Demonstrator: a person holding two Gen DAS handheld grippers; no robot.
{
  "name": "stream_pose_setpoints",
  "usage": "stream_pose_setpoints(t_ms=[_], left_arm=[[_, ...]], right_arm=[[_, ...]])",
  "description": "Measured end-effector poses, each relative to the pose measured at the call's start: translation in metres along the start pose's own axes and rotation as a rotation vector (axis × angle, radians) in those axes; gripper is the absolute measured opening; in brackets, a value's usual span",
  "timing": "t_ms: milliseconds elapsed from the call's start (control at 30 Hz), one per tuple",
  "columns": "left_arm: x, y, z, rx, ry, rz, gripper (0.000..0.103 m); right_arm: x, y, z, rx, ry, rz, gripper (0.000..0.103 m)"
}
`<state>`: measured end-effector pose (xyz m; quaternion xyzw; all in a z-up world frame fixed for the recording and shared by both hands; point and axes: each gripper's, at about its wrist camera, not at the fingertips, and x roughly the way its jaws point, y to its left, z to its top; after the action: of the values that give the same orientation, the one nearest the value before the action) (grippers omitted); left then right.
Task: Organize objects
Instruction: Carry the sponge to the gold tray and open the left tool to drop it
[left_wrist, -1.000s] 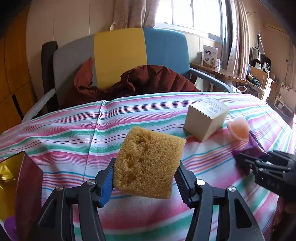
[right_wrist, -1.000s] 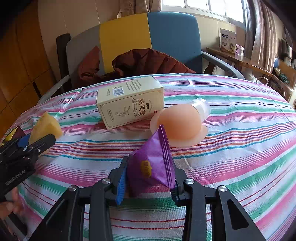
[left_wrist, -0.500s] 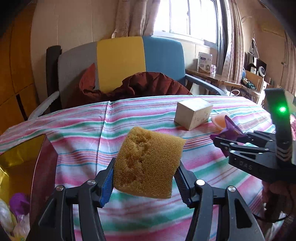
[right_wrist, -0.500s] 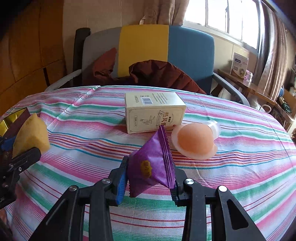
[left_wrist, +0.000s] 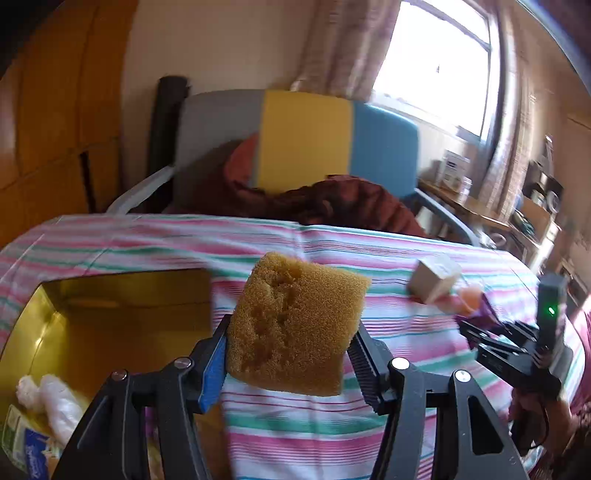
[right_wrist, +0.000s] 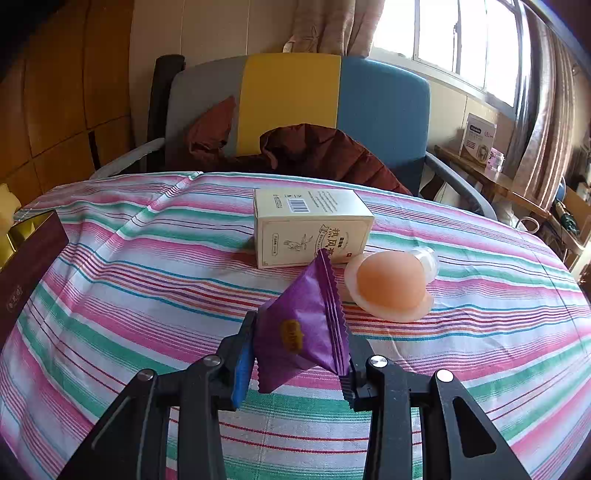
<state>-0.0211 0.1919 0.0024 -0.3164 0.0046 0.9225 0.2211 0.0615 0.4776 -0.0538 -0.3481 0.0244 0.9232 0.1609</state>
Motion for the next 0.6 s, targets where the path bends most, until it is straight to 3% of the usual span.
stream_pose_setpoints(t_ms=[333, 600], left_arm=[[0.011, 0.117, 0.002, -0.238, 0.112, 0.180, 0.060], [0.019, 0.191, -0.006, -0.450, 0.188, 0.232, 0.061]], right_arm=[[-0.001, 0.002, -0.001, -0.011, -0.005, -0.017, 0.039], [-0.001, -0.001, -0.001, 0.003, 0.000, -0.040, 0.039]])
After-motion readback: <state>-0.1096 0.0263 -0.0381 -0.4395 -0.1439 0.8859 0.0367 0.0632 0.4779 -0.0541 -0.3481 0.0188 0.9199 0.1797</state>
